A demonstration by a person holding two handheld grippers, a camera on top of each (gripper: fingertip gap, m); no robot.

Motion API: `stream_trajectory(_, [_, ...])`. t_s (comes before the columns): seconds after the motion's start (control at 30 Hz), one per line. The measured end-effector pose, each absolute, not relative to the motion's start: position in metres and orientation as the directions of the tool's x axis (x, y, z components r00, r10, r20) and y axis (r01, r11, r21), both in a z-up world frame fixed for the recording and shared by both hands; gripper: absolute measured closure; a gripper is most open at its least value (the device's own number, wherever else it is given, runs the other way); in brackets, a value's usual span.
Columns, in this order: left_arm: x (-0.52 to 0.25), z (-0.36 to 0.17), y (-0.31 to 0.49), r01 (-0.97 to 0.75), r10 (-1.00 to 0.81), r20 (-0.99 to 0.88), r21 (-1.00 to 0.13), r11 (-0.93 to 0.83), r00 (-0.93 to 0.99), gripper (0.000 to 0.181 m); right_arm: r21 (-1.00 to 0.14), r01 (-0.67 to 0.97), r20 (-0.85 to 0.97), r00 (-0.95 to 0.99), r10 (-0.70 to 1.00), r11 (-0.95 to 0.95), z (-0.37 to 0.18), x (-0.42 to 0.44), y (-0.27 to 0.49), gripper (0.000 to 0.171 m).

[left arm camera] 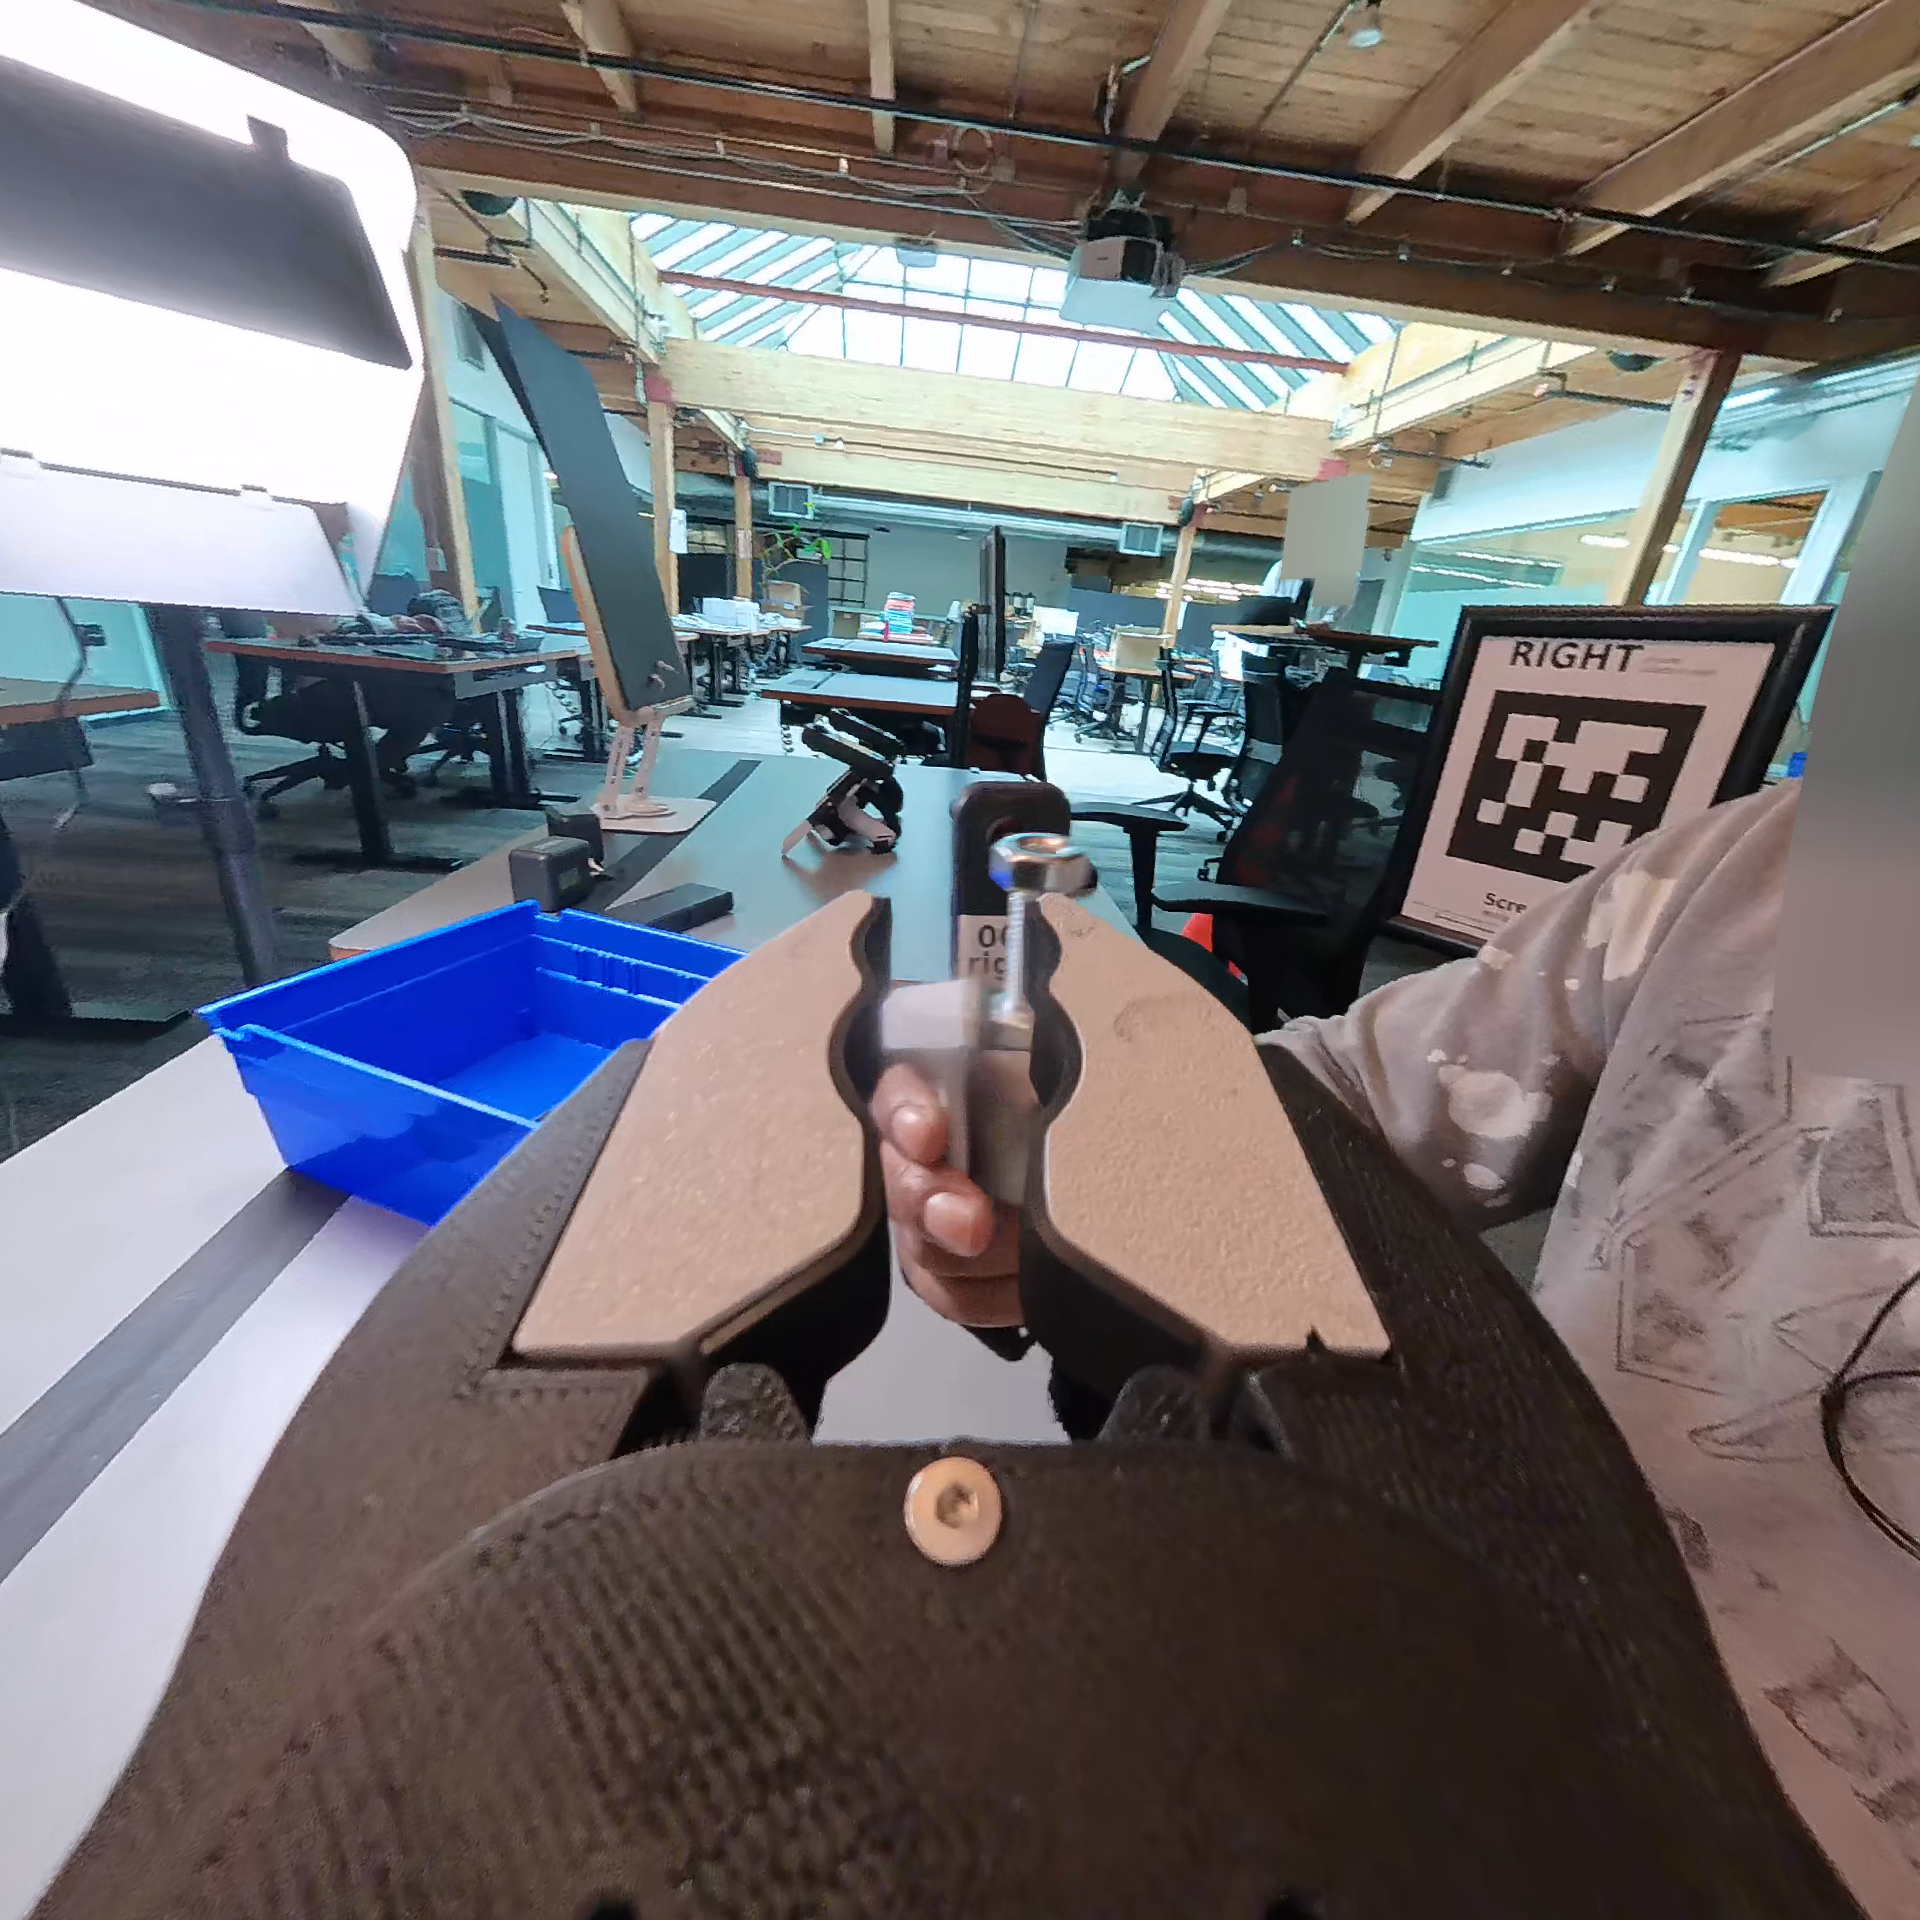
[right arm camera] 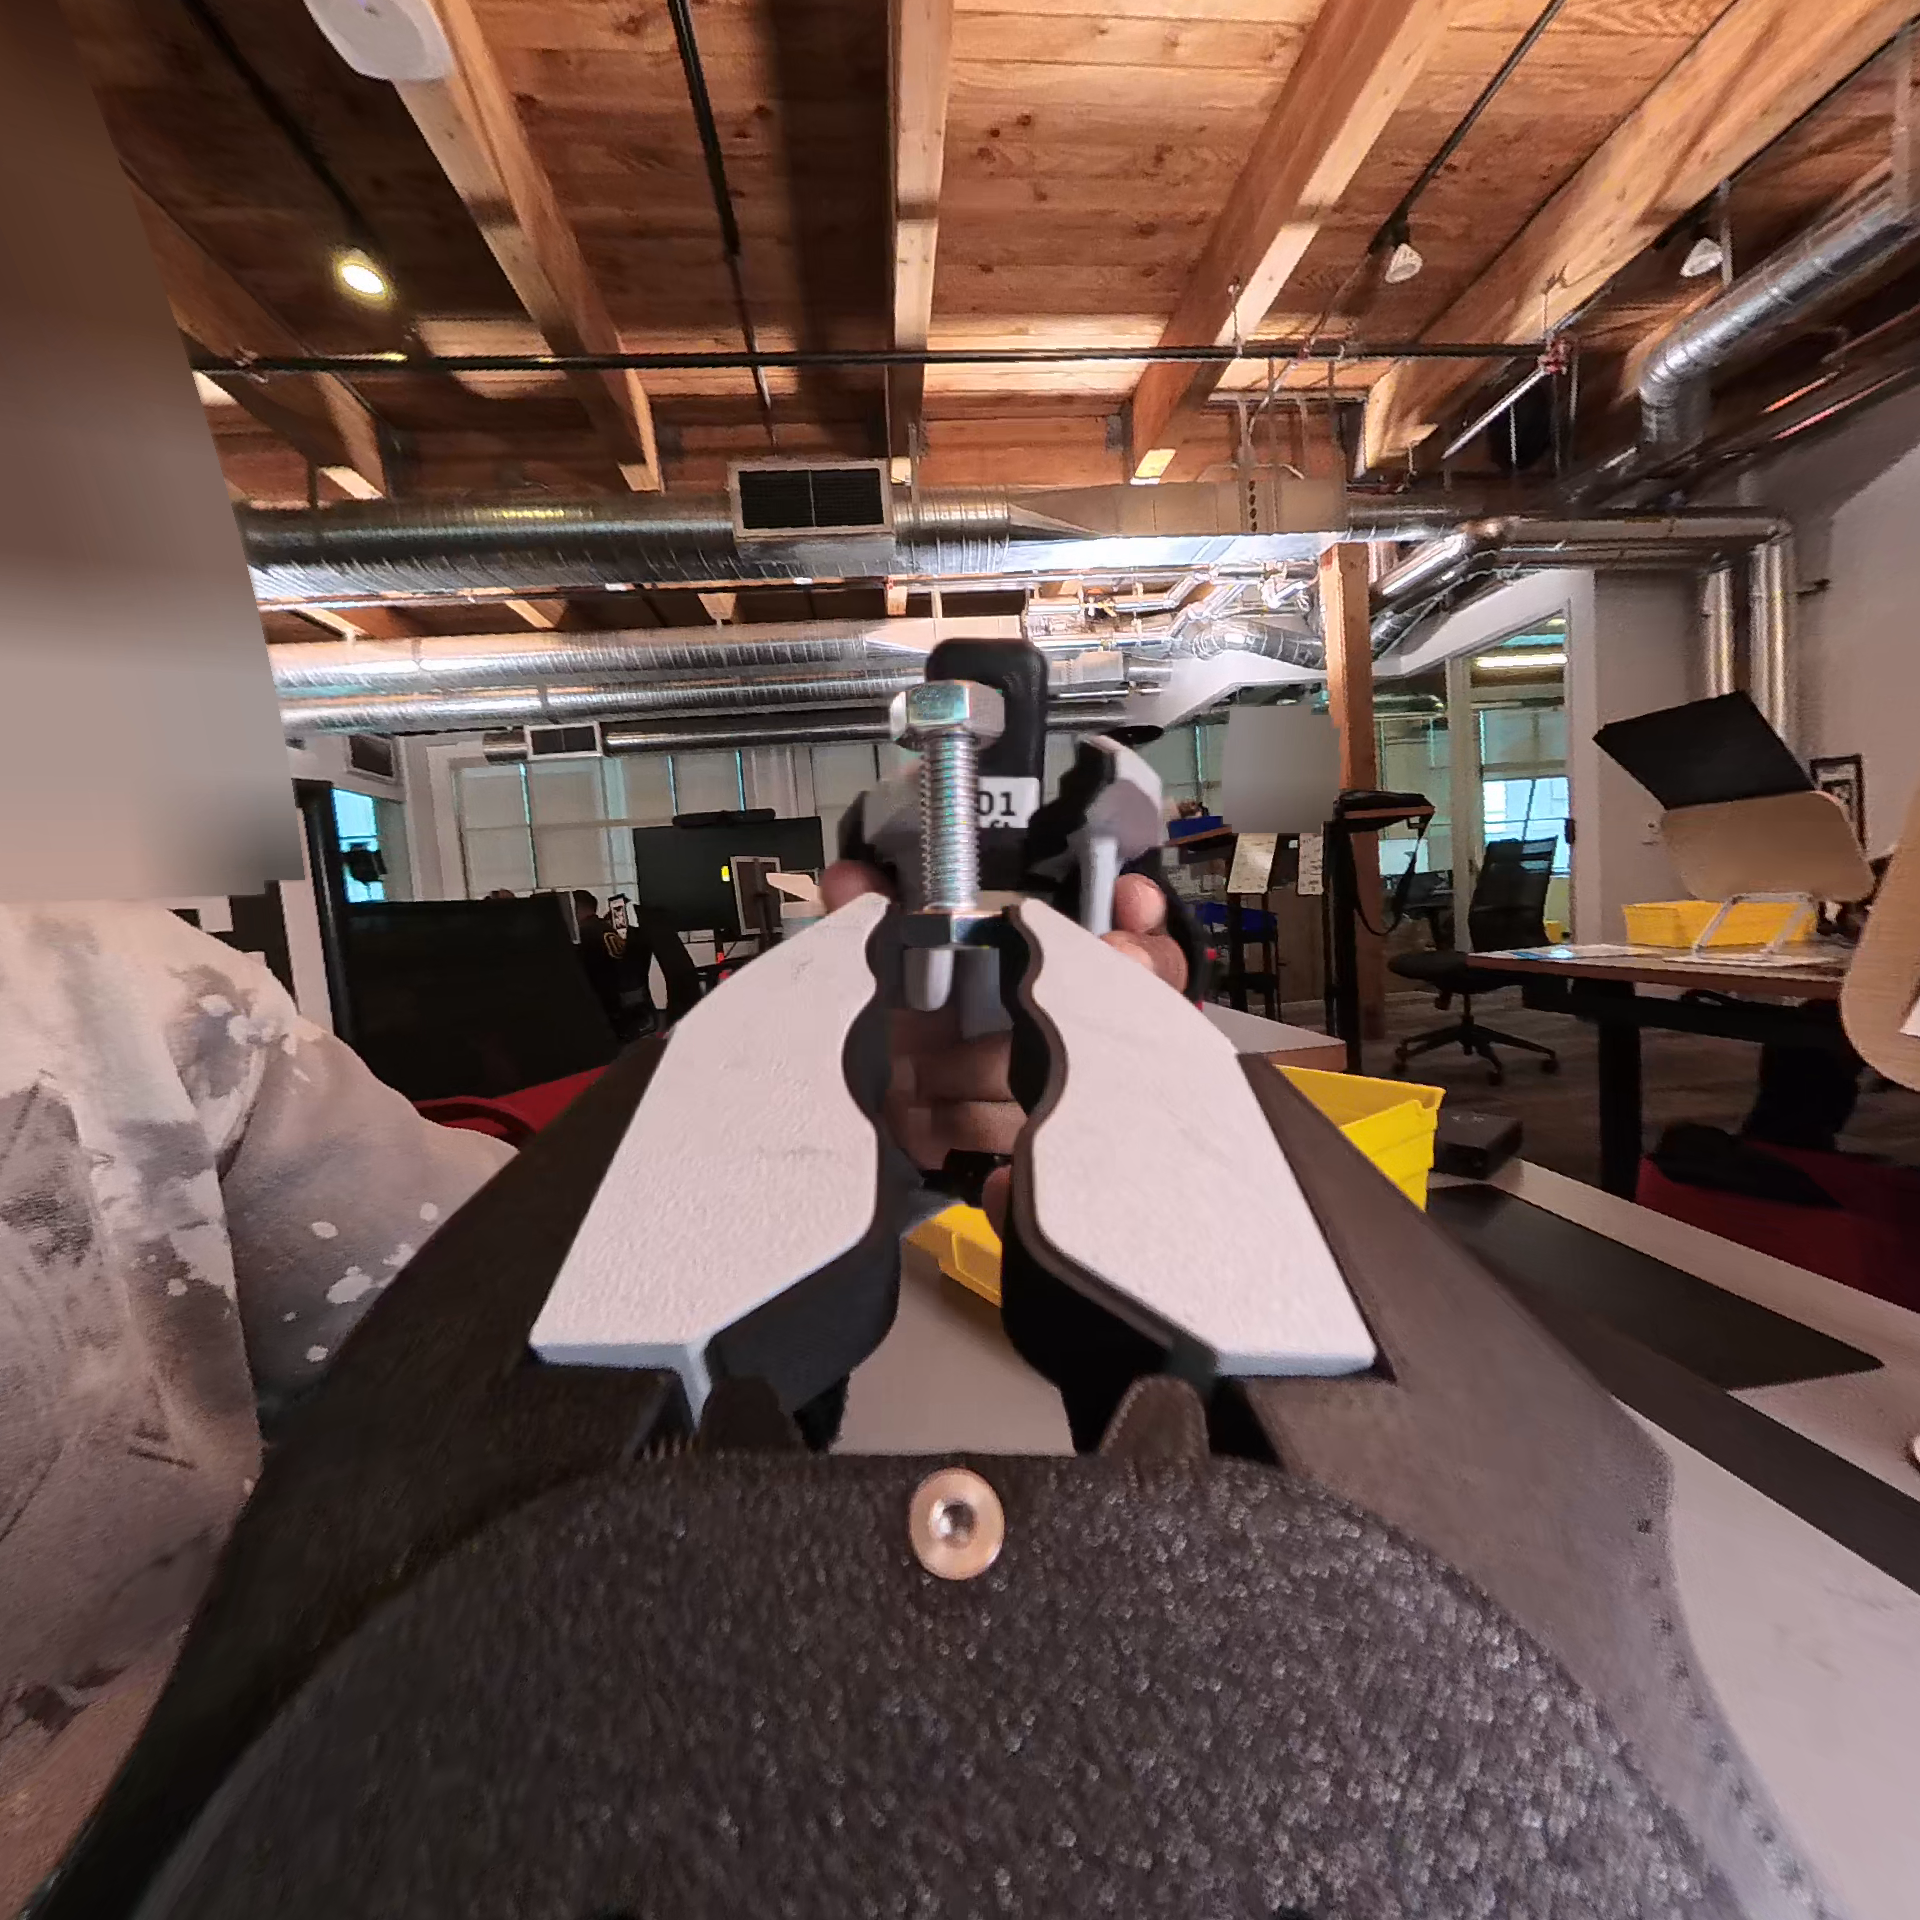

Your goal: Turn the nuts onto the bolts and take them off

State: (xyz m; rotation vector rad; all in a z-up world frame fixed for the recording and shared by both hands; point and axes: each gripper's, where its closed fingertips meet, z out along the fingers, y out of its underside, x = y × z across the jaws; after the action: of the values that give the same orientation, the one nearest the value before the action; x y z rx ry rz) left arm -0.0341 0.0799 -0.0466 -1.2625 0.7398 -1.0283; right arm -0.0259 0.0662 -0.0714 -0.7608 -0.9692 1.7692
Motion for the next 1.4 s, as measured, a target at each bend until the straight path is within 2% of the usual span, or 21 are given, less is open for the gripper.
stream_trajectory(0.13, [-0.023,-0.046,0.075,0.202,-0.928,0.097,-0.979,-0.023,0.361,0.154,-0.880,-0.417,-0.090,-0.325,0.941,-0.228,-0.077,-0.031,0.071,0.153])
stream_trajectory(0.27, [-0.040,-0.057,0.099,0.175,-0.856,0.123,-0.984,-0.039,0.503,0.164,-0.865,-0.441,-0.068,-0.367,0.928,-0.239,-0.070,-0.024,0.065,0.153])
stream_trajectory(0.53, [-0.027,-0.047,0.086,0.201,-0.890,0.145,-0.978,-0.062,0.433,0.148,-0.879,-0.416,-0.118,-0.283,0.952,-0.233,-0.078,-0.030,0.082,0.153])
stream_trajectory(0.63, [-0.026,-0.052,0.094,0.181,-0.860,0.152,-0.981,-0.071,0.488,0.146,-0.879,-0.414,-0.120,-0.285,0.951,-0.235,-0.080,-0.032,0.080,0.153])
stream_trajectory(0.7, [-0.038,-0.052,0.103,0.206,-0.823,0.198,-0.973,-0.101,0.532,0.160,-0.856,-0.447,-0.120,-0.316,0.941,-0.259,-0.074,-0.026,0.079,0.153])
stream_trajectory(0.77, [-0.050,-0.056,0.110,0.193,-0.784,0.190,-0.977,-0.091,0.591,0.161,-0.846,-0.460,-0.112,-0.340,0.934,-0.269,-0.069,-0.022,0.077,0.153])
stream_trajectory(1.0, [-0.027,-0.050,0.093,0.191,-0.850,0.191,-0.976,-0.109,0.491,0.147,-0.868,-0.427,-0.140,-0.279,0.950,-0.254,-0.079,-0.029,0.087,0.153])
stream_trajectory(1.13, [-0.028,-0.053,0.098,0.196,-0.842,0.200,-0.974,-0.115,0.500,0.149,-0.867,-0.430,-0.134,-0.286,0.949,-0.251,-0.078,-0.029,0.084,0.153])
stream_trajectory(1.17, [-0.035,-0.056,0.104,0.200,-0.813,0.225,-0.970,-0.137,0.537,0.162,-0.853,-0.449,-0.132,-0.307,0.943,-0.266,-0.075,-0.025,0.083,0.153])
stream_trajectory(1.23, [-0.047,-0.062,0.113,0.176,-0.770,0.206,-0.977,-0.123,0.603,0.161,-0.837,-0.466,-0.126,-0.344,0.931,-0.285,-0.069,-0.020,0.081,0.153])
stream_trajectory(1.4, [-0.036,-0.052,0.100,0.201,-0.823,0.201,-0.974,-0.108,0.531,0.151,-0.847,-0.457,-0.135,-0.309,0.941,-0.272,-0.072,-0.022,0.086,0.153])
